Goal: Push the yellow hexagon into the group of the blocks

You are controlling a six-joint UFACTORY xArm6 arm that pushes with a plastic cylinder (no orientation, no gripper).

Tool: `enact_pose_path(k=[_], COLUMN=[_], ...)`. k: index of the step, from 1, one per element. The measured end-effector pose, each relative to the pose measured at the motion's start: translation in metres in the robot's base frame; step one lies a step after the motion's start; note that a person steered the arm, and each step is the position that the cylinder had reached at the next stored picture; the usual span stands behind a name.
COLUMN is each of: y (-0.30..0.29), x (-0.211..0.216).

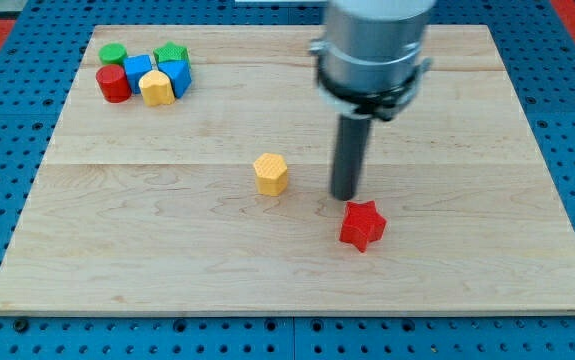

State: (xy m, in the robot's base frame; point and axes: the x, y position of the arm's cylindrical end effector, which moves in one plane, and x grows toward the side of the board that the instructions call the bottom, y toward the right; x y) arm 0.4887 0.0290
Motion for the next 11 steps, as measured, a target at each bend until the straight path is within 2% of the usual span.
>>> enact_pose_path(k=[2, 4, 5, 6, 7, 8, 9, 10, 11], y=[-0.136, -0.099, -0.089, -0.09, -0.093, -0.095, -0.111, -0.047, -0.075], x=[-0.046, -0.059, -0.091, -0.143, -0.175, -0.189, -0.187, -0.165, -0.158])
